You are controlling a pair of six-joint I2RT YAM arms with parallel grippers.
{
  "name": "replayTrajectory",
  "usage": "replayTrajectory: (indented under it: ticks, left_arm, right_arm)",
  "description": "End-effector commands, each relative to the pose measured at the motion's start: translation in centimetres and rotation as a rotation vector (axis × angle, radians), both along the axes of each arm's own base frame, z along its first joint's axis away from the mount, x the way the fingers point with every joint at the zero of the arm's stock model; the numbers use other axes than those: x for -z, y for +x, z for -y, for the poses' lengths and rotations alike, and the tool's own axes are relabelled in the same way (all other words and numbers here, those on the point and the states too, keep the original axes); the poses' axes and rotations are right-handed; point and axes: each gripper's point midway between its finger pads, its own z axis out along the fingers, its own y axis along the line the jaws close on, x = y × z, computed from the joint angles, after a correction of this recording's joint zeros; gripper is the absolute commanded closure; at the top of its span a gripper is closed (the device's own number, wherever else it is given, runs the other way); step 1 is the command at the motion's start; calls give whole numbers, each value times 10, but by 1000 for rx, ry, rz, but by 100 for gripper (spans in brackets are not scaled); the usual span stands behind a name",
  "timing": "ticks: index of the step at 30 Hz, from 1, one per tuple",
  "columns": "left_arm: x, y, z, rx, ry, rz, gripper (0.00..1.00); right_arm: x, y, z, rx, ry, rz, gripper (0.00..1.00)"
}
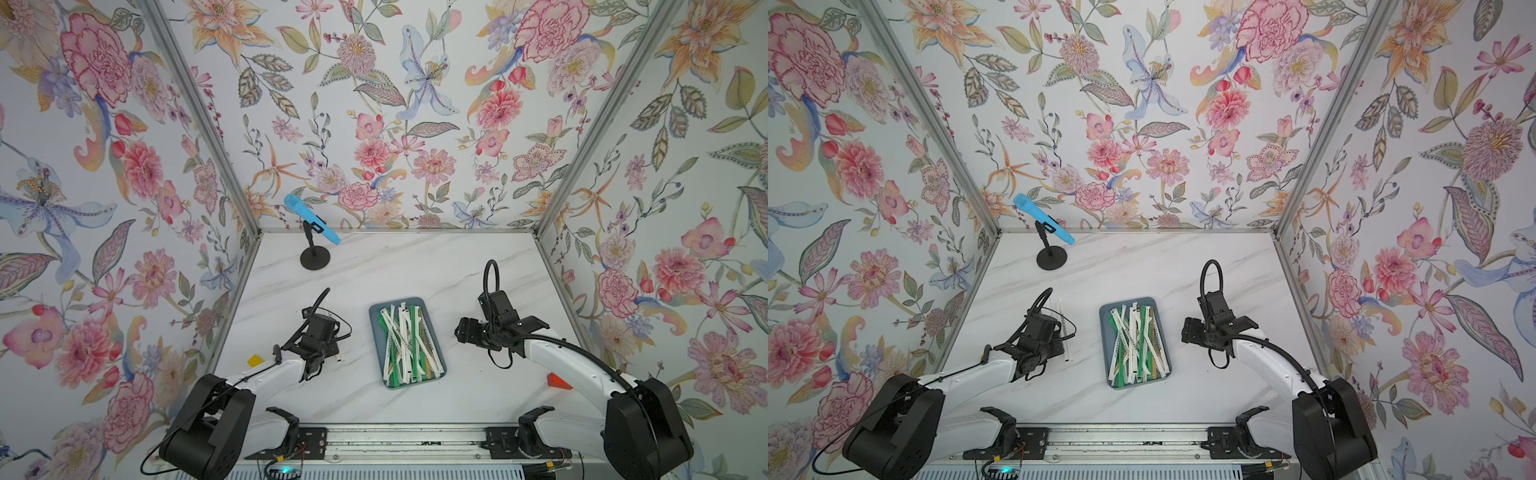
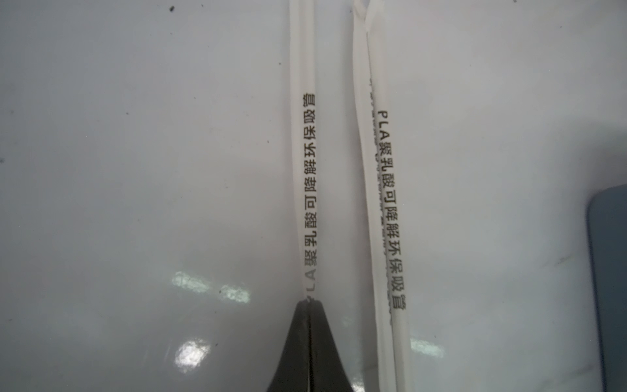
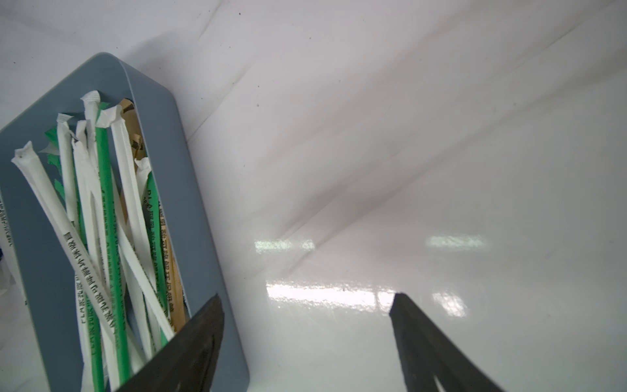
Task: Put the straws into the storage box
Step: Pick up the straw from the center of the board, then place the straw in the storage box.
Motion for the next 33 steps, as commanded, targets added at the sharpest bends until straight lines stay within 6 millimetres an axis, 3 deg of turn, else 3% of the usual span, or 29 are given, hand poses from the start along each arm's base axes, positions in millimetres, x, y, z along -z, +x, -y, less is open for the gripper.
replayTrajectory:
  ticks: [1,6,9,11,14,19,22,26,30,33]
  left_arm:
    - [6,-18,-15,-24,43,-59,100]
    - [-29,-8,-7,-17,-9,31,100]
    - [-57,-1,16,24,-72,95,100]
    - [-75,1,47,79,-134,136,100]
    - [-88,-6,104,170,-244,151,100]
    - [-84,-32,186,272,-439,126,100]
    - [-81,-41,216,302,-513,113,100]
    - [-77,-47,233,329,-514,93,100]
    - [-67,-52,237,345,-503,58,99]
    - [-64,-57,236,347,-469,40,82]
  right_arm:
    - [-1,-2,3,-3,-6,9,21]
    - [-1,-1,2,-3,-4,10,21]
    - [-1,0,2,-3,-5,9,21]
    - [-2,1,1,-4,-1,7,21]
    - [-4,2,-3,-7,7,7,21]
    - [-6,2,-11,-23,12,9,21]
    - [-5,1,-17,-39,7,6,21]
    - [-3,1,-17,-43,-1,5,21]
    - [-5,1,-17,-44,-2,10,21]
    - [-4,1,-16,-45,-6,8,20]
